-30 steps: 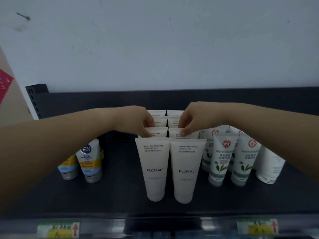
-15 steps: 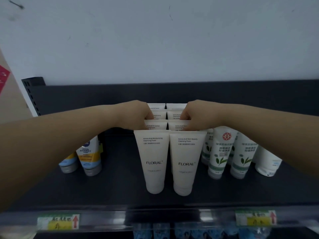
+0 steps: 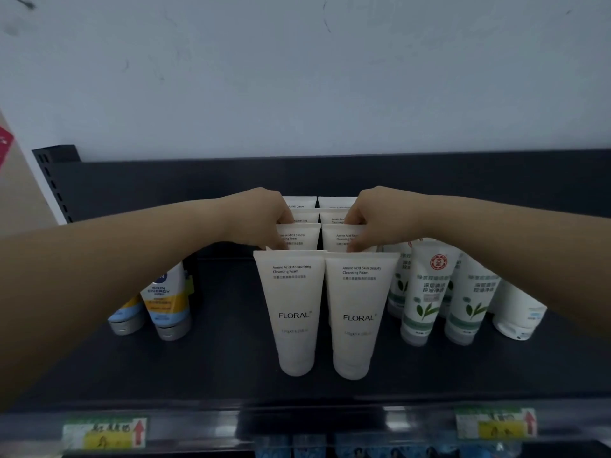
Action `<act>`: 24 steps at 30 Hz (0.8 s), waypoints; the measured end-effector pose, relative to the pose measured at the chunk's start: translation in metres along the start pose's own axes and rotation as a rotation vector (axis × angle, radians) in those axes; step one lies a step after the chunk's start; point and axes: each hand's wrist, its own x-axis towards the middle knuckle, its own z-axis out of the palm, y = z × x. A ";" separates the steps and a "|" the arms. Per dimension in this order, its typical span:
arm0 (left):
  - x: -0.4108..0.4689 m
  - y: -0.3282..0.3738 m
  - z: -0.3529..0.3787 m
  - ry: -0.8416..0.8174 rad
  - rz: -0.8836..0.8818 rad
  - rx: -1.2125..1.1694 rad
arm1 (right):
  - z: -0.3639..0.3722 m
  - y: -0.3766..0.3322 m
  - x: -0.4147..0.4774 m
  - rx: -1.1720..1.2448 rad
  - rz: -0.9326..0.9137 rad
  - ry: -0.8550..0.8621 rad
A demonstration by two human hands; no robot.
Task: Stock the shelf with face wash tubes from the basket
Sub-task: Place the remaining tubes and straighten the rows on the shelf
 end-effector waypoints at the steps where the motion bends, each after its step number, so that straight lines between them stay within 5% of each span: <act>1: 0.000 0.000 0.000 0.003 0.000 0.002 | 0.000 0.001 0.001 0.002 0.001 0.001; 24: 0.001 0.000 -0.001 -0.023 -0.026 0.013 | -0.003 0.002 0.002 0.023 0.009 -0.064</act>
